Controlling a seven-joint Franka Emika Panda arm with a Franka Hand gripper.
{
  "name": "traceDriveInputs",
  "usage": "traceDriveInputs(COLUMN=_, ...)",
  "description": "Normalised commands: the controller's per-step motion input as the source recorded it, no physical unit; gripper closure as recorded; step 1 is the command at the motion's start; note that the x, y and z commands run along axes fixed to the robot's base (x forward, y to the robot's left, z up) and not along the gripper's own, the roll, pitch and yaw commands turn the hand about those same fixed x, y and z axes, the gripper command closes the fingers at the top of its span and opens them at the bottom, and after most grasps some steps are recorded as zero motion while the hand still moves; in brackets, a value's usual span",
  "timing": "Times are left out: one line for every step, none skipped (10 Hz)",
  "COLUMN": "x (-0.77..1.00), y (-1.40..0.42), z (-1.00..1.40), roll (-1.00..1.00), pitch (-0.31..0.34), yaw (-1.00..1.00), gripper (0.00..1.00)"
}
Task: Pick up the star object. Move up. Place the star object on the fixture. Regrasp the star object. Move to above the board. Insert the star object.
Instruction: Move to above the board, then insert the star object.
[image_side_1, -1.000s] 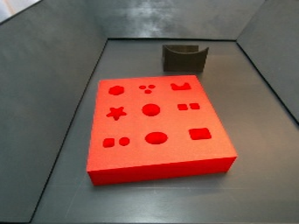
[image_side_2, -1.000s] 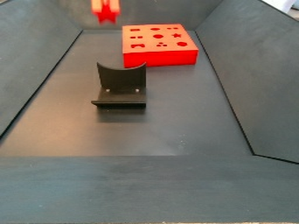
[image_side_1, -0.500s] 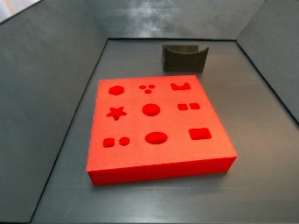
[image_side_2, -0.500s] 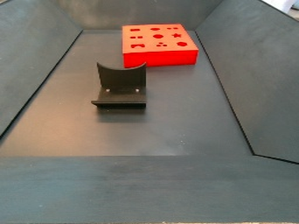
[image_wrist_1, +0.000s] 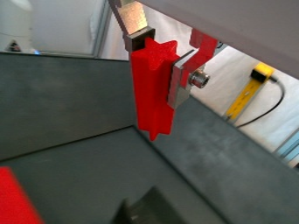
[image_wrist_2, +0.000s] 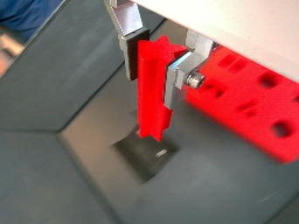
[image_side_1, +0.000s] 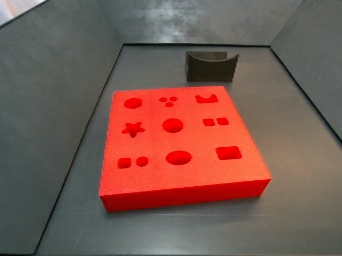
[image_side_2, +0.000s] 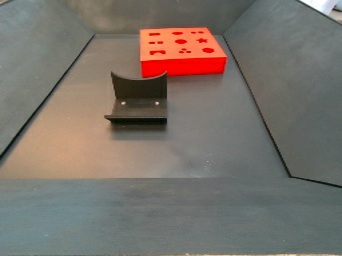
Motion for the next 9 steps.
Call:
traceDriveInputs(x=-0.48, y=-1.00, z=0.08, roll=-1.00, pitch=0.047, yaw=-0.24, gripper=1.00)
traceDriveInputs(x=-0.49, y=-1.00, z=0.08, roll=-1.00, pitch=0.052, yaw=-0.23, gripper=1.00)
traceDriveInputs(x=-0.51, y=-1.00, z=0.08, roll=-1.00, pitch=0.057, yaw=-0.22, gripper=1.00)
traceDriveInputs(x=-0.49, y=-0.90, z=0.07, roll=-0.97, pitch=0.056, yaw=-0.20, gripper=1.00)
traceDriveInputs(x=-0.34, y=-0.59, z=0.04, roll=-0.72, pitch=0.034, yaw=-0.13, gripper=1.00)
traceDriveInputs(x=-0.18, y=-0.28, z=0.01, roll=-0.44, pitch=0.016, yaw=-0.06, gripper=1.00)
traceDriveInputs(x=-0.11, y=-0.16, z=0.01, roll=-0.30, pitch=0.007, yaw=-0.03, gripper=1.00)
traceDriveInputs(x=-0.08, y=-0.09, z=0.01, roll=-0.20, pitch=-0.005, yaw=-0.03, gripper=1.00)
traceDriveInputs(x=-0.02, y=0.00, z=0.00, roll=0.00, pitch=0.000, yaw=0.00, gripper=1.00)
